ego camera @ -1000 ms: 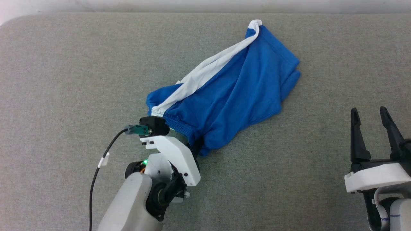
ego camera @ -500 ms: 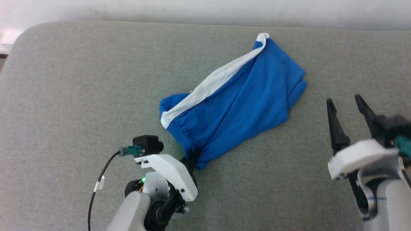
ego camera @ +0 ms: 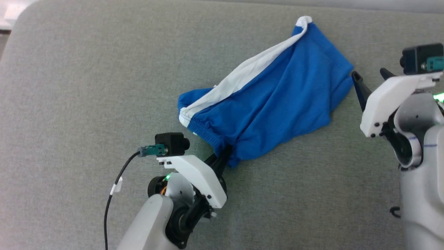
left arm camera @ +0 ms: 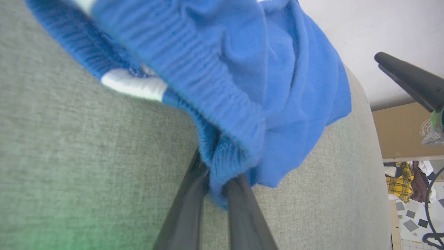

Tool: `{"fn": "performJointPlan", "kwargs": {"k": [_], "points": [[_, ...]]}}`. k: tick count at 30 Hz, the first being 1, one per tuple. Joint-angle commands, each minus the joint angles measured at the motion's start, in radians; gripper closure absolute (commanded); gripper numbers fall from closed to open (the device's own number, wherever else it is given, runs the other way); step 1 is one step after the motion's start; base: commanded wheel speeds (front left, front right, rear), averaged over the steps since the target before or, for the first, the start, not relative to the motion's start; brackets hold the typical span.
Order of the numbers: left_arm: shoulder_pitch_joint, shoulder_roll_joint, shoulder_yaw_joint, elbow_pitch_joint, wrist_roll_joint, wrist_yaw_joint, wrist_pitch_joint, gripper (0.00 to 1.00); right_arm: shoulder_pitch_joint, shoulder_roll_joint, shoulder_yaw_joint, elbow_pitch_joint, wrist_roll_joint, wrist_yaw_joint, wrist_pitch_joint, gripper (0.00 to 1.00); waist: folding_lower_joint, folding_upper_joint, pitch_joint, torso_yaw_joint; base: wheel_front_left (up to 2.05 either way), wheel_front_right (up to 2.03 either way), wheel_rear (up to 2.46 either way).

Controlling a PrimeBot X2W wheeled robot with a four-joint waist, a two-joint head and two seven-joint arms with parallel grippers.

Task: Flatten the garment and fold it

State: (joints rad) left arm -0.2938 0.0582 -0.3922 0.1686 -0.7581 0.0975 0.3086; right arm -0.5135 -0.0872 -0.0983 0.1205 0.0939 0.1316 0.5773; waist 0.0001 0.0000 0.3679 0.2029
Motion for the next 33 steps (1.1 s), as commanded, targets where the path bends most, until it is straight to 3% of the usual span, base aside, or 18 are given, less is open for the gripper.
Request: {"fn": "performJointPlan", "kwargs": {"k": [1, 9, 16, 17, 18, 19, 21, 33], "points": [[-0.010, -0.002, -0.008, 0.015, -0.007, -0.004, -0.002, 1.00, -0.028, 0.003, -0.003, 0.016, -0.006, -0.001, 0.033, 0.00, -0.0001, 0.0000, 0.024, 0.020, 0.00, 0.00, 0.00], [-0.052, -0.006, -0.041, 0.035, -0.030, -0.017, -0.022, 1.00, -0.111, 0.011, -0.018, 0.094, -0.039, -0.001, 0.176, 0.00, -0.0001, 0.0000, 0.064, 0.054, 0.00, 0.00, 0.00], [-0.078, -0.007, -0.065, 0.053, -0.053, -0.020, -0.036, 1.00, -0.130, 0.027, -0.055, 0.146, -0.070, -0.001, 0.236, 0.00, -0.0001, 0.0000, 0.081, 0.076, 0.00, 0.00, 0.00], [-0.090, -0.007, -0.072, 0.060, -0.063, -0.020, -0.042, 1.00, -0.145, 0.032, -0.079, 0.168, -0.076, -0.001, 0.238, 0.05, -0.0001, 0.0000, 0.089, 0.084, 0.00, 0.00, 0.00], [-0.093, -0.007, -0.074, 0.063, -0.066, -0.020, -0.044, 1.00, -0.149, 0.033, -0.084, 0.176, -0.082, -0.001, 0.237, 0.25, -0.0001, 0.0000, 0.091, 0.086, 0.00, 0.00, 0.00], [-0.096, -0.007, -0.075, 0.065, -0.069, -0.020, -0.047, 1.00, -0.154, 0.034, -0.088, 0.183, -0.087, -0.001, 0.235, 0.60, -0.0001, 0.0000, 0.093, 0.087, 0.00, 0.00, 0.00], [-0.100, -0.007, -0.076, 0.070, -0.074, -0.019, -0.051, 1.00, -0.162, 0.035, -0.102, 0.195, -0.096, -0.001, 0.233, 1.00, -0.0001, 0.0000, 0.095, 0.088, 0.00, 0.00, 0.00], [-0.084, 0.008, -0.039, 0.074, -0.098, -0.004, -0.085, 1.00, -0.148, 0.037, -0.125, 0.193, -0.004, -0.001, 0.132, 1.00, -0.0001, 0.0000, 0.011, 0.049, 0.00, 0.00, 0.00]]}}
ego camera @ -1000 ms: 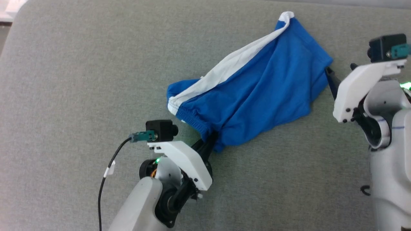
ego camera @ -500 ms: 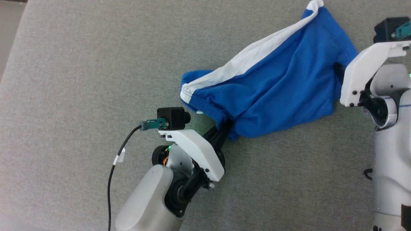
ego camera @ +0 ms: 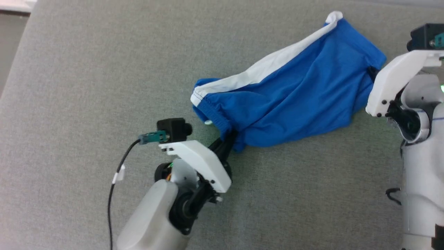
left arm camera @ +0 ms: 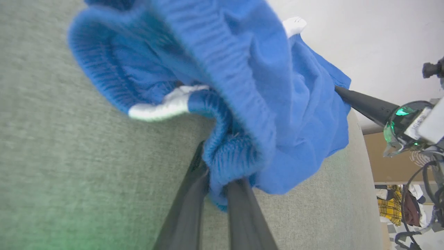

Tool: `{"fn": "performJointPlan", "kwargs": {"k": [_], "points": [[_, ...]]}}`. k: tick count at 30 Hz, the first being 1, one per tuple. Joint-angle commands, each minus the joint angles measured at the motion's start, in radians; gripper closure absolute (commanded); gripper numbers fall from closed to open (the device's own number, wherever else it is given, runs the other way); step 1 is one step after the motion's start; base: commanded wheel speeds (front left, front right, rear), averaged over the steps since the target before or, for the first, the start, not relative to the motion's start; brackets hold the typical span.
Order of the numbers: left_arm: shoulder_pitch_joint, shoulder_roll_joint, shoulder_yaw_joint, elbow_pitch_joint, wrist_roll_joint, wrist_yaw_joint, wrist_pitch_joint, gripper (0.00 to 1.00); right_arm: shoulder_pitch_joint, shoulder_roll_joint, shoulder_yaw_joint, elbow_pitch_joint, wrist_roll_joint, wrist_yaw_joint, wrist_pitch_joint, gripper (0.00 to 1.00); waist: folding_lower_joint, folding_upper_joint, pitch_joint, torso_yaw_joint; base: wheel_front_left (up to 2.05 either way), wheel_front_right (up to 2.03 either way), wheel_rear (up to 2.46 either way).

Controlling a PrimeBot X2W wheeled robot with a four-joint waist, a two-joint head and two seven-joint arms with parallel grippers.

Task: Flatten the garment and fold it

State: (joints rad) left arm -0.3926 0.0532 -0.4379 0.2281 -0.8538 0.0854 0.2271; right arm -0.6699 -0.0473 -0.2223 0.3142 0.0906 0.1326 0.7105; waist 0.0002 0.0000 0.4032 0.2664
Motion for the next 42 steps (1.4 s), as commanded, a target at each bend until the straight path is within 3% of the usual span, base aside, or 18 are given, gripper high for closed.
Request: {"fn": "performJointPlan", "kwargs": {"k": [1, 17, 28, 40, 41, 42], "points": [[0.022, 0.018, 0.011, 0.009, -0.004, 0.012, -0.004, 1.00, 0.020, -0.003, -0.006, -0.003, 0.015, -0.002, -0.009, 1.00, -0.0002, 0.0000, -0.036, -0.020, 0.00, 0.00, 0.00], [0.241, 0.149, 0.051, -0.200, -0.062, 0.072, 0.096, 1.00, 0.419, -0.003, -0.086, -0.218, 0.303, -0.002, -0.095, 1.00, -0.0002, 0.0000, -0.185, -0.112, 0.00, 0.00, 0.00], [0.397, 0.188, 0.035, -0.308, -0.085, 0.093, 0.124, 1.00, 0.711, -0.003, -0.019, -0.338, 0.458, -0.002, -0.173, 1.00, -0.0002, 0.0000, -0.223, -0.158, 0.00, 0.00, 0.00], [0.418, 0.195, 0.032, -0.284, -0.067, 0.096, 0.096, 1.00, 0.813, -0.003, 0.054, -0.317, 0.544, -0.002, -0.298, 1.00, -0.0002, 0.0000, -0.229, -0.158, 0.00, 0.00, 0.00], [0.417, 0.193, 0.034, -0.280, -0.067, 0.095, 0.091, 0.95, 0.812, -0.003, 0.058, -0.312, 0.545, -0.002, -0.305, 1.00, -0.0002, 0.0000, -0.230, -0.158, 0.00, 0.00, 0.00], [0.416, 0.191, 0.035, -0.277, -0.066, 0.095, 0.087, 0.75, 0.810, -0.003, 0.062, -0.308, 0.546, -0.002, -0.311, 1.00, -0.0002, 0.0000, -0.232, -0.159, 0.00, 0.00, 0.00]]}}
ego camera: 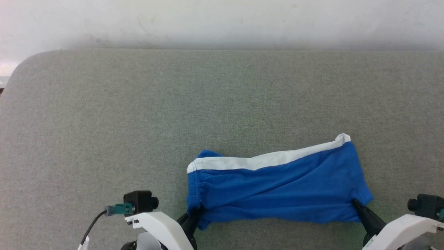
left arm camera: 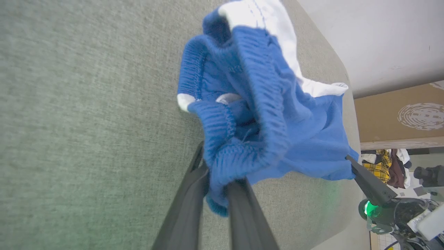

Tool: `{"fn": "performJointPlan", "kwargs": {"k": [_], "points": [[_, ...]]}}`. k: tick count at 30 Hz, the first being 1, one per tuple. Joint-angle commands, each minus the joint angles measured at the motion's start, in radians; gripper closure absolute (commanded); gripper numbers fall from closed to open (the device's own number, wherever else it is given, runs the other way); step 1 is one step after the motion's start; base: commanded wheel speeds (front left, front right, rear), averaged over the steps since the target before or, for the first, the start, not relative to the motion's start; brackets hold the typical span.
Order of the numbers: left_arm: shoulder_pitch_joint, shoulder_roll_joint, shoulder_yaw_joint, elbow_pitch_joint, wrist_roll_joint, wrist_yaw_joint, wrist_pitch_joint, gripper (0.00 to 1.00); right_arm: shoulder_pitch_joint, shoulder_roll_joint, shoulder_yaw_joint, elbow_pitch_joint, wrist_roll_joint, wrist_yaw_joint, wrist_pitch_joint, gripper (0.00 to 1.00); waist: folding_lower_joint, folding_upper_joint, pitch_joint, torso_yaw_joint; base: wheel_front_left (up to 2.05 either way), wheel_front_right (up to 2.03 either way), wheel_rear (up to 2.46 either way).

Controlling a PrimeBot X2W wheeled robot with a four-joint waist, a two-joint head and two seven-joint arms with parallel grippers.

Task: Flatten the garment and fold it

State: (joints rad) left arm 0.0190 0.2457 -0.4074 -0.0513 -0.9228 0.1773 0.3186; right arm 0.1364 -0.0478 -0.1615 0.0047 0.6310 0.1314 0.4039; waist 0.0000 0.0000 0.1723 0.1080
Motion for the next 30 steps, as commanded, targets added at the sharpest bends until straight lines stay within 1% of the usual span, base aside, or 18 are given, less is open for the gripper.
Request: {"fn": "performJointPlan", "kwargs": {"k": [1, 2, 3, 6, 7, 9, 10, 11, 13, 16, 18, 23, 25, 28, 30], "points": [[0.003, -0.004, 0.005, 0.004, 0.002, 0.003, -0.009, 0.63, 0.002, -0.002, 0.004, 0.005, 0.006, -0.001, -0.009, 1.00, 0.0000, 0.0000, -0.002, -0.001, 0.00, 0.00, 0.00], [0.003, -0.006, 0.006, 0.006, 0.002, 0.002, -0.012, 0.51, -0.001, -0.002, 0.007, 0.007, 0.006, -0.001, -0.012, 1.00, 0.0000, 0.0000, -0.002, -0.001, 0.00, 0.00, 0.00], [0.003, -0.007, 0.006, 0.008, 0.001, 0.001, -0.013, 0.23, -0.003, -0.002, 0.009, 0.009, 0.006, -0.001, -0.015, 1.00, 0.0000, 0.0000, -0.003, -0.001, 0.00, 0.00, 0.00], [0.002, -0.008, 0.008, 0.011, 0.000, 0.000, -0.019, 0.00, -0.009, -0.002, 0.011, 0.010, 0.003, -0.001, -0.021, 1.00, 0.0000, 0.0000, -0.004, -0.001, 0.00, 0.00, 0.00], [0.002, -0.009, 0.009, 0.011, 0.001, 0.001, -0.022, 0.00, -0.011, -0.002, 0.013, 0.009, 0.000, -0.001, -0.020, 0.94, 0.0000, 0.0000, -0.005, -0.001, 0.00, 0.00, 0.00], [0.004, -0.012, 0.012, 0.008, 0.003, 0.003, -0.034, 0.00, -0.010, -0.002, 0.015, 0.006, -0.005, -0.001, -0.016, 0.60, 0.0000, 0.0000, -0.006, 0.001, 0.00, 0.00, 0.00], [0.006, -0.014, 0.016, 0.005, 0.004, 0.003, -0.042, 0.00, -0.011, -0.002, 0.018, 0.001, -0.012, -0.001, -0.016, 0.28, 0.0000, 0.0000, -0.007, 0.002, 0.00, 0.00, 0.00], [0.008, -0.016, 0.024, -0.001, 0.005, 0.006, -0.056, 0.00, -0.009, -0.002, 0.023, -0.006, -0.023, -0.001, -0.011, 0.00, 0.0000, 0.0000, -0.008, 0.002, 0.00, 0.00, 0.00], [0.010, -0.016, 0.033, -0.008, 0.008, 0.007, -0.073, 0.00, -0.006, -0.002, 0.027, -0.014, -0.028, -0.001, -0.003, 0.00, 0.0000, 0.0000, -0.009, 0.002, 0.00, 0.00, 0.00], [0.025, -0.017, 0.069, -0.045, 0.020, 0.010, -0.138, 0.00, 0.009, -0.002, 0.028, -0.049, -0.045, -0.001, 0.019, 0.00, 0.0000, 0.0000, -0.012, 0.004, 0.00, 0.00, 0.00], [0.037, -0.002, 0.093, -0.073, 0.046, 0.009, -0.189, 0.00, 0.016, -0.002, 0.011, -0.079, -0.072, -0.001, 0.024, 0.00, 0.0000, 0.0000, -0.014, 0.006, 0.00, 0.00, 0.00], [0.066, 0.035, 0.146, -0.109, 0.127, 0.032, -0.306, 0.00, 0.019, -0.002, -0.048, -0.152, -0.168, -0.001, 0.033, 0.00, 0.0000, 0.0000, -0.012, 0.010, 0.00, 0.00, 0.00], [0.064, 0.047, 0.159, -0.118, 0.177, 0.043, -0.363, 0.00, 0.011, -0.002, -0.062, -0.166, -0.190, -0.001, 0.032, 0.00, 0.0000, 0.0000, -0.010, 0.014, 0.00, 0.00, 0.00], [0.052, 0.069, 0.168, -0.113, 0.277, 0.073, -0.453, 0.00, -0.005, -0.002, -0.064, -0.173, -0.235, -0.001, 0.035, 0.00, 0.0000, 0.0000, -0.003, 0.020, 0.00, 0.00, 0.00], [0.043, 0.073, 0.170, -0.103, 0.327, 0.092, -0.500, 0.00, -0.019, -0.002, -0.058, -0.166, -0.253, -0.001, 0.042, 0.00, 0.0000, 0.0000, 0.001, 0.024, 0.00, 0.00, 0.00]]}}
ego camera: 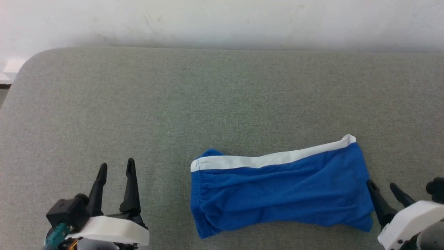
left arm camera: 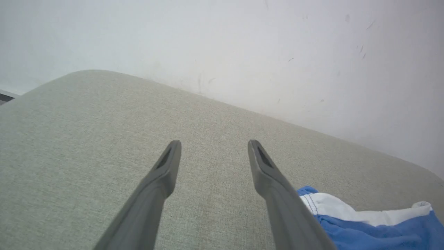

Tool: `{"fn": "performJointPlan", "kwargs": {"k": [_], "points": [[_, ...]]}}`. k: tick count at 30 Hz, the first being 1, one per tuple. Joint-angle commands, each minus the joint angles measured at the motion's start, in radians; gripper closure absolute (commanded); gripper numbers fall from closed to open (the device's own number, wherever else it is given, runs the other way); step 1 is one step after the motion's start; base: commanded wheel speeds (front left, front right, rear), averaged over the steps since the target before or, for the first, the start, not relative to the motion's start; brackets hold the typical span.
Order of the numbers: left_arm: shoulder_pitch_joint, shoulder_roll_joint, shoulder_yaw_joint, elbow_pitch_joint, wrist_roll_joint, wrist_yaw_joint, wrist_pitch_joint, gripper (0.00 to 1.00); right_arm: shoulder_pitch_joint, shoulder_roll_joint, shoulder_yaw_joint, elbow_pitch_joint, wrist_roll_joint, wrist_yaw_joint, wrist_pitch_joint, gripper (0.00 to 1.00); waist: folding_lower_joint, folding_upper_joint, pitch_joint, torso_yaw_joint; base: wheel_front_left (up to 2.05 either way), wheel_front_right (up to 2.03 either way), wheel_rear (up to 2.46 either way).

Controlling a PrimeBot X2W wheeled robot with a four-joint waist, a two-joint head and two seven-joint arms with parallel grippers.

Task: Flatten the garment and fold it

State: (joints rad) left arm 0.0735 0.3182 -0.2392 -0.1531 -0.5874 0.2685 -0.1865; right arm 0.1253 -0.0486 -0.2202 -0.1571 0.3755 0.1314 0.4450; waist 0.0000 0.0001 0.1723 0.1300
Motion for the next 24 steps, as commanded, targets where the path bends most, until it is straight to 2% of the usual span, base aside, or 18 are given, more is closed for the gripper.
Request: {"fn": "performJointPlan", "kwargs": {"k": [1, 6, 14, 23, 24], "points": [[-0.015, 0.005, -0.002, 0.004, 0.017, 0.007, -0.009, 0.00, -0.018, -0.002, 0.002, 0.002, -0.009, -0.001, 0.003, 0.00, 0.0000, -0.0001, 0.004, 0.004, 0.00, 0.00, 0.00], [-0.027, 0.005, -0.021, 0.027, 0.078, 0.023, -0.037, 0.00, -0.069, -0.002, 0.008, 0.069, -0.048, -0.001, 0.020, 0.00, 0.0000, -0.0001, 0.013, 0.021, 0.00, 0.00, 0.00], [-0.038, -0.002, -0.039, 0.047, 0.074, 0.016, -0.030, 0.00, -0.127, -0.002, -0.001, 0.196, -0.103, -0.001, 0.045, 0.00, 0.0000, -0.0001, 0.021, 0.058, 0.00, 0.00, 0.00], [-0.041, -0.001, -0.047, 0.049, 0.063, 0.011, -0.020, 0.00, -0.124, -0.002, 0.080, 0.282, 0.001, -0.001, 0.159, 0.00, 0.0000, -0.0001, 0.016, 0.082, 0.00, 0.00, 0.00], [-0.042, -0.001, -0.048, 0.050, 0.063, 0.011, -0.019, 0.00, -0.125, -0.002, 0.079, 0.293, 0.007, -0.001, 0.163, 0.43, 0.0000, -0.0001, 0.014, 0.083, 0.00, 0.00, 0.00]]}}
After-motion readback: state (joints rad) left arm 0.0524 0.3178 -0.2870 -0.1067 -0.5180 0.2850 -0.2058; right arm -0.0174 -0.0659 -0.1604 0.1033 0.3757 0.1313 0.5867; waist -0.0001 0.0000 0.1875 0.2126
